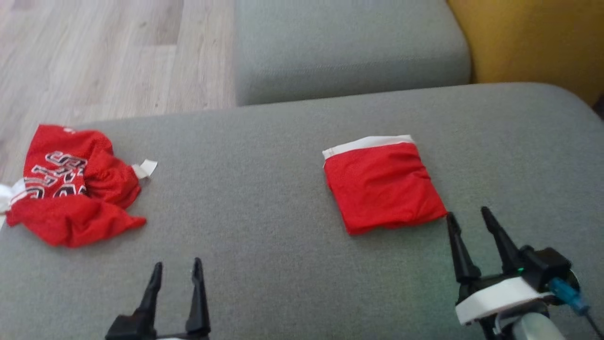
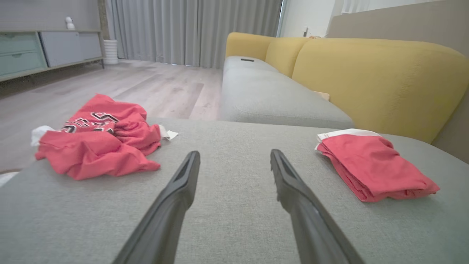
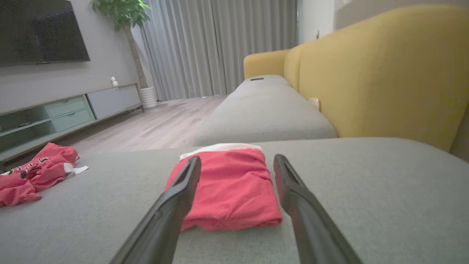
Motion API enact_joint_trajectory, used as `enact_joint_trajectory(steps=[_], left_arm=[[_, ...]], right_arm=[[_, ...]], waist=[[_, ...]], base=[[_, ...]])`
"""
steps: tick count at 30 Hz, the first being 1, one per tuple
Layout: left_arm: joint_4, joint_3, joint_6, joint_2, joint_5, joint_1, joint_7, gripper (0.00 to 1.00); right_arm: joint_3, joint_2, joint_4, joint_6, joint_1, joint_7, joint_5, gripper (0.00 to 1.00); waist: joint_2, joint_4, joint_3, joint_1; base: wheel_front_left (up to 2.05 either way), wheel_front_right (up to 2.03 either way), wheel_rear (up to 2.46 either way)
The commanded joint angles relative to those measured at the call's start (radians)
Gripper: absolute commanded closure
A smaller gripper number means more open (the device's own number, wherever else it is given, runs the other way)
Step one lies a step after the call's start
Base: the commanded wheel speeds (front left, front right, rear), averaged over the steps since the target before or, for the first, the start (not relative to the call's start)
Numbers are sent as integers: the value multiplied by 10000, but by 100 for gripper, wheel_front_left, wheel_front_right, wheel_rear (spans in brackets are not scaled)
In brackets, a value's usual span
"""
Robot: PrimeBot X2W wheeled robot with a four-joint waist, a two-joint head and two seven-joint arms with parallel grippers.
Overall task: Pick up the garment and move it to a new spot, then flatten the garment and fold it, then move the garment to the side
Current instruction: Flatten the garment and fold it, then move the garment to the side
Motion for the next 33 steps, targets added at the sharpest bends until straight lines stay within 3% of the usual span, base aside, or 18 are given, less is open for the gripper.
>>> enact_joint_trajectory(steps=[1,6,15,33], left_arm=[[-491,426,130,-36,174,-203,-124,0],[-1030,814,508,-36,179,526,-124,0],[-1126,1037,104,-36,1033,1462,-124,0],[-914,1100,-139,-36,1088,1636,-124,0]], right_arm=[[82,53,-438,21,-151,-131,-284,0],[-45,343,-746,21,427,-135,-1173,0],[242,534,-652,21,1105,-136,-1514,0],[466,496,-570,21,1177,-137,-1342,0]], waist=[[0,-115,-182,0],[0,-287,-579,0],[0,-380,-981,0],[0,-50,-1076,0]], base=[[0,0,0],[0,0,0],[0,0,0],[0,0,0]])
